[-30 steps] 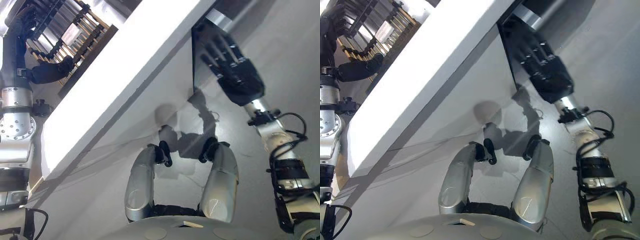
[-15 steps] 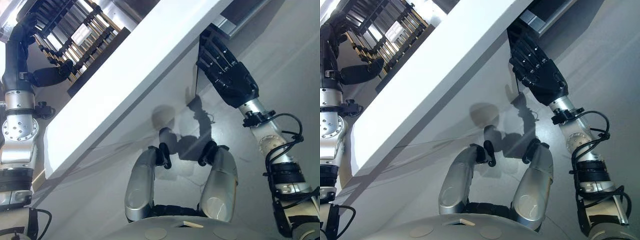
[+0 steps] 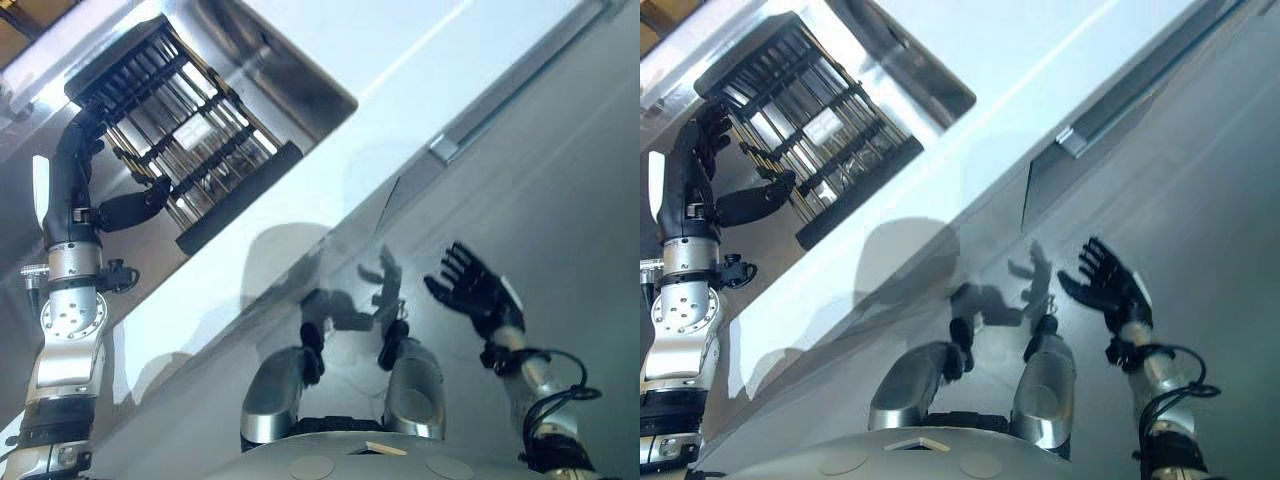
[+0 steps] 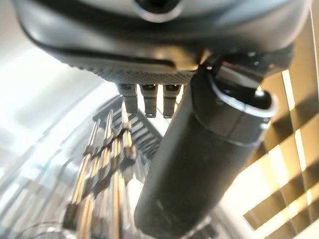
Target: Pick up plates and place into dishwasher.
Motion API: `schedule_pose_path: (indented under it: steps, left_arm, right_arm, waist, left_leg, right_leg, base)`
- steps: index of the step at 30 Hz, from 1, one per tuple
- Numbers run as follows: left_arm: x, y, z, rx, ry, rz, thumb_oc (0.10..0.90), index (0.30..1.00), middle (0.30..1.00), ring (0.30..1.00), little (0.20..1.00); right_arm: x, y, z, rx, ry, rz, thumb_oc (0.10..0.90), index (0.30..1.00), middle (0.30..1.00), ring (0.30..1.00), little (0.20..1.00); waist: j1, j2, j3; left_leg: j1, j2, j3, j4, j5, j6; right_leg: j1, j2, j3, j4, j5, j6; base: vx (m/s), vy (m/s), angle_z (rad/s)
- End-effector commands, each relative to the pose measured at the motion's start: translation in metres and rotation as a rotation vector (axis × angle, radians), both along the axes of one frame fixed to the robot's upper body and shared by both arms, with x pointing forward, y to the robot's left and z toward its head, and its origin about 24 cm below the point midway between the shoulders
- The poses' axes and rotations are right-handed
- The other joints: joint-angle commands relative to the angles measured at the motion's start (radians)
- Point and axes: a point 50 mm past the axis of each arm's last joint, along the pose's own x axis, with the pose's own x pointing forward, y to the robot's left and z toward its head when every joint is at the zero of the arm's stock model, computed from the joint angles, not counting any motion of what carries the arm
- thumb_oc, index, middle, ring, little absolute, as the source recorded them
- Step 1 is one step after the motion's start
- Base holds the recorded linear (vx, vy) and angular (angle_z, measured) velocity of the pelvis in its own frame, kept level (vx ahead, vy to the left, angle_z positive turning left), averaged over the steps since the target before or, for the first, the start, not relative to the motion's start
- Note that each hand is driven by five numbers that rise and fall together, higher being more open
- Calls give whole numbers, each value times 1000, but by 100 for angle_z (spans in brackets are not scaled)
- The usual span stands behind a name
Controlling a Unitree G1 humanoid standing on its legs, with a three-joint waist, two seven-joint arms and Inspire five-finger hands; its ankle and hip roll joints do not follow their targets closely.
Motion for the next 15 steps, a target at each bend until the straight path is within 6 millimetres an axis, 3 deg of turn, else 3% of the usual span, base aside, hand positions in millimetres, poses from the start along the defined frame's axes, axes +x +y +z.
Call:
schedule_pose_path:
  steps: [1,5,10,15]
  left_arm:
    - [-7,9,17,-12,-106,44,800,900,900,900,900]
    - [1,7,18,-38,-99,31,800,900,900,900,900]
    - [11,4,20,-83,-97,6,800,900,900,900,900]
    - [13,2,26,-112,-125,-16,800,900,900,900,900]
  right_arm:
    - [-7,6,-9,-22,20,39,800,900,900,900,900]
    - [-21,9,-30,-2,154,29,800,900,900,900,900]
    - [-54,10,-62,-15,426,-25,800,900,900,900,900]
    - [-78,6,-74,-14,551,-100,800,900,900,900,900]
  waist:
    - [-2,7,-134]
    - [5,3,-159]
    - [24,-2,-199]
    - [30,-5,-220]
  left_leg:
    - [52,-91,13,-154,-16,42]
    - [80,-89,10,-167,-22,42]
    - [108,-79,11,-166,-31,36]
    - [125,-74,11,-170,-38,35]
  right_leg:
    - [-65,58,10,-109,153,99]
    - [-44,59,-13,-119,151,102]
    - [18,78,-29,-159,124,93]
    - [45,89,-26,-176,117,91]
  base:
    - [5,32,13]
    - [-30,15,11]
    - [-14,-2,9]
    - [1,-5,2]
